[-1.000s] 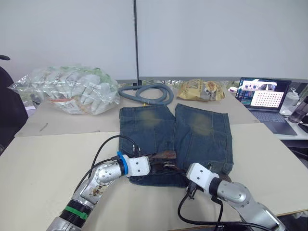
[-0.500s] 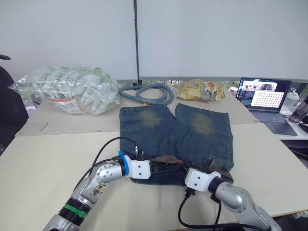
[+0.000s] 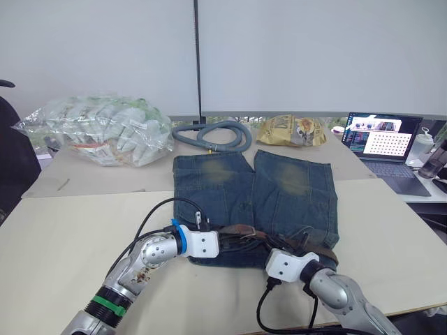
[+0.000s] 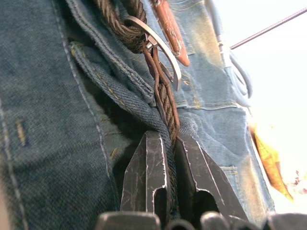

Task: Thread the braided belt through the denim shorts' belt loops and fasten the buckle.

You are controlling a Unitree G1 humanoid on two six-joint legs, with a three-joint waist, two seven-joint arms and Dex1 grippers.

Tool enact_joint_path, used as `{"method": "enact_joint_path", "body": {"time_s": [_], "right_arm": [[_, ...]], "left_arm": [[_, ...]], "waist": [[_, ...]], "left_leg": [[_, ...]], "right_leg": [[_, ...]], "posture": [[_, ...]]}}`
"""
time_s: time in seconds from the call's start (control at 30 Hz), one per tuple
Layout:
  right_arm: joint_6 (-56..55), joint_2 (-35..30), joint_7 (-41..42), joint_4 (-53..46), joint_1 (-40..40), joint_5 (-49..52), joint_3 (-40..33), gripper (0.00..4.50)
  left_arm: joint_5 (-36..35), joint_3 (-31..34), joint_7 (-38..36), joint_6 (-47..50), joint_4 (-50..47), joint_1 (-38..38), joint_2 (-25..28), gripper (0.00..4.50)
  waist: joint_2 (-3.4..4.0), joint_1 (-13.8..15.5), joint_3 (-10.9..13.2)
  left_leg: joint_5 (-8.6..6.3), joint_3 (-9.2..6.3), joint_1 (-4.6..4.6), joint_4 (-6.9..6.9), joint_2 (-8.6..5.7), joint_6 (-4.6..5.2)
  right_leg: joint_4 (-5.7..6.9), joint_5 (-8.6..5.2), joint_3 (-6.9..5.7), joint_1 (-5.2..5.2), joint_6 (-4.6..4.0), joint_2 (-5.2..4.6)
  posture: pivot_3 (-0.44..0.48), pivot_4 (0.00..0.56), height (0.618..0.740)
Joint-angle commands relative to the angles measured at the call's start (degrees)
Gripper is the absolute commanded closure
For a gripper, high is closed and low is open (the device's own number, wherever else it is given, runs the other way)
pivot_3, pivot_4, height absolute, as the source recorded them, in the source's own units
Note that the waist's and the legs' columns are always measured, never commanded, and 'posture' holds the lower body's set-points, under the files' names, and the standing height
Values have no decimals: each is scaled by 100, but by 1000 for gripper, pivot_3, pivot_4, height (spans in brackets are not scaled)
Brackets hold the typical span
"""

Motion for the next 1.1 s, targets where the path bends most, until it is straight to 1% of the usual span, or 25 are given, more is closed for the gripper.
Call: {"method": "enact_joint_path", "body": {"time_s": [0.03,0.3,0.57,0.83,1.1], "right_arm": [[56,-12,-325,18,44,-237,-479,4466],[162,192,-629,15,136,-646,-552,4466],[-8,325,-1188,4,82,-1156,-588,4466],[-349,315,-1710,34,65,-1573,-555,4466],[-645,320,-1982,131,46,-1849,-493,4466]], "left_arm": [[151,78,30,64,-28,-13,173,4500],[424,60,75,77,5,-105,245,4500],[449,-56,-76,153,-32,-186,264,4500],[468,-214,-240,114,-36,-342,207,4500],[420,-341,-295,-5,66,-581,80,4500]], "waist": [[0,0,0],[0,-7,0],[0,-6,0],[0,-9,0],[0,-15,0]], "left_leg": [[0,0,1,0,0,0],[1,1,4,0,0,-2],[3,1,6,0,0,-5],[5,1,9,0,-5,-7],[6,1,15,0,-10,-8]], "right_leg": [[0,0,0,0,0,0],[3,-1,1,1,0,2],[7,-3,2,2,-1,3],[17,-9,5,2,2,3],[40,-25,11,2,5,2]], "posture": [[0,150,740],[0,150,740],[0,150,740],[0,150,740],[0,150,740]]}}
